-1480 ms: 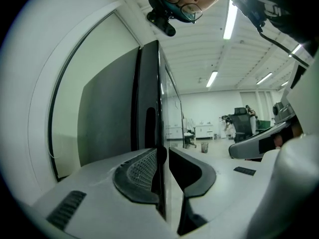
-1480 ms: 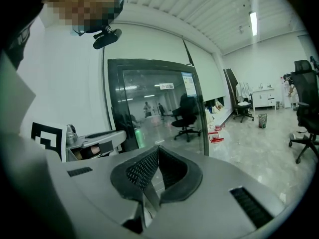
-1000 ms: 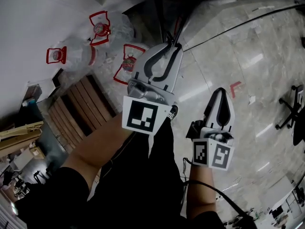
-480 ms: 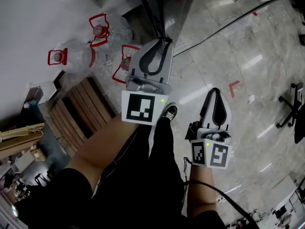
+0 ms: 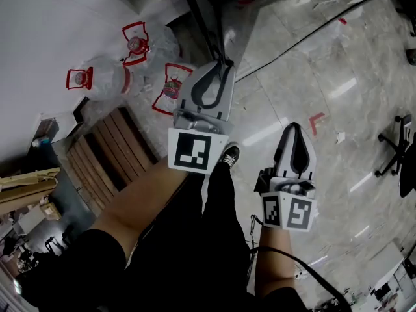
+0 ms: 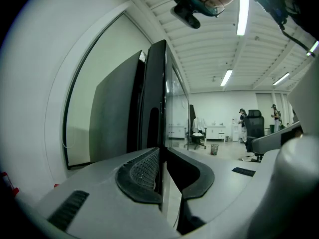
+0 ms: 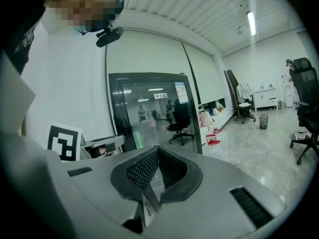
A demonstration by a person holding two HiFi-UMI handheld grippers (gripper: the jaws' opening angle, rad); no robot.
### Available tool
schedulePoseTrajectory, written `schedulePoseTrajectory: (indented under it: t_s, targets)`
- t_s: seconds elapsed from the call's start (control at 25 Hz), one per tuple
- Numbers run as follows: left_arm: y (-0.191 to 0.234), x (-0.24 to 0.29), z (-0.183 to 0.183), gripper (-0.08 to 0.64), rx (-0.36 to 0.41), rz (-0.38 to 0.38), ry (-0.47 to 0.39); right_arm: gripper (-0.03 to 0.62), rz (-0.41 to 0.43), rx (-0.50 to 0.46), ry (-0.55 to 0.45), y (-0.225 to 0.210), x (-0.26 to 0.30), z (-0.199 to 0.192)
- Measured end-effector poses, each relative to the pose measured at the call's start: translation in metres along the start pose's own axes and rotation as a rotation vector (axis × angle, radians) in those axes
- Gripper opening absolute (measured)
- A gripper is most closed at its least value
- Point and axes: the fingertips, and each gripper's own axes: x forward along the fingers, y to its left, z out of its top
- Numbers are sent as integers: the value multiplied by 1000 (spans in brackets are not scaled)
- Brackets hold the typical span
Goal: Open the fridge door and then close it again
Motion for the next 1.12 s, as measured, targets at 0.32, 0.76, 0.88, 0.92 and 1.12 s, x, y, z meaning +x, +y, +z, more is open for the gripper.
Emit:
schedulePoseTrajectory:
  t_s: [0.32, 0.76, 0.88, 0.92, 1.12]
  targets:
    - [-101, -34, -15, 38, 71, -121, 70, 15, -55, -20, -16, -27, -21, 8]
    - [-171, -37, -13, 37, 93, -79, 62, 15, -168, -19, -44, -91, -74, 16]
    - [-176, -37, -13, 37, 103, -81, 68, 15, -182, -11, -50, -101, -82, 18]
    - [-177, -37, -13, 37, 106, -81, 70, 15, -183, -8, -51, -102, -83, 18]
    - [-180, -36, -13, 35, 120, -85, 78, 15, -171, -8, -51, -102, -84, 17]
